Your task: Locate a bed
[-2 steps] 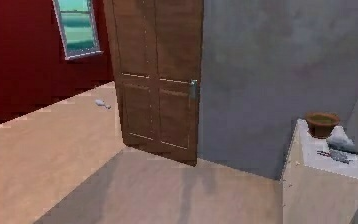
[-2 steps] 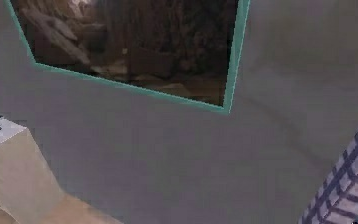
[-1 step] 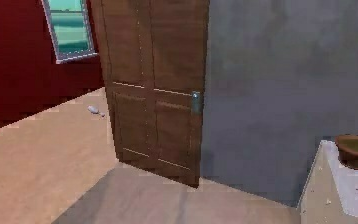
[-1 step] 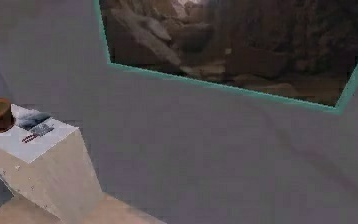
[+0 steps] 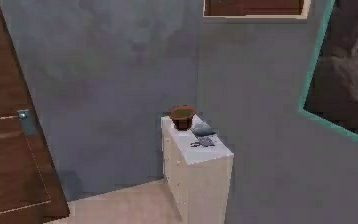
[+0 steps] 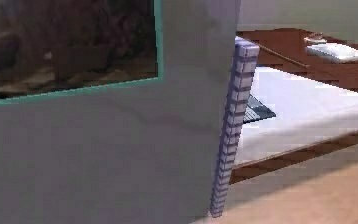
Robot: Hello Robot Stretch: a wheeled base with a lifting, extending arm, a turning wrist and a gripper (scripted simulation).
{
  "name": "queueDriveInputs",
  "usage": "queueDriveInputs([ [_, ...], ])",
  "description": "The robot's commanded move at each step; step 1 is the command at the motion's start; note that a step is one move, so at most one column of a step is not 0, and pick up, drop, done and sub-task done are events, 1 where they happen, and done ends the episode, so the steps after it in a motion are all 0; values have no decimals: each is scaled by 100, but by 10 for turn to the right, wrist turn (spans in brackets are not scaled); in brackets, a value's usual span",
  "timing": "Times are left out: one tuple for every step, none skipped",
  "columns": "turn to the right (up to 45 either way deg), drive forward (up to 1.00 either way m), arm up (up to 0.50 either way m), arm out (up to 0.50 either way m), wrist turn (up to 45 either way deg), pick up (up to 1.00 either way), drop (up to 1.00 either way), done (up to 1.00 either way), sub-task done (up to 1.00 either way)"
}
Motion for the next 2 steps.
queueDriveInputs([
  [450, 0, 0, 0, 0, 0, 0, 0, 0],
  [450, 0, 0, 0, 0, 0, 0, 0, 0],
])
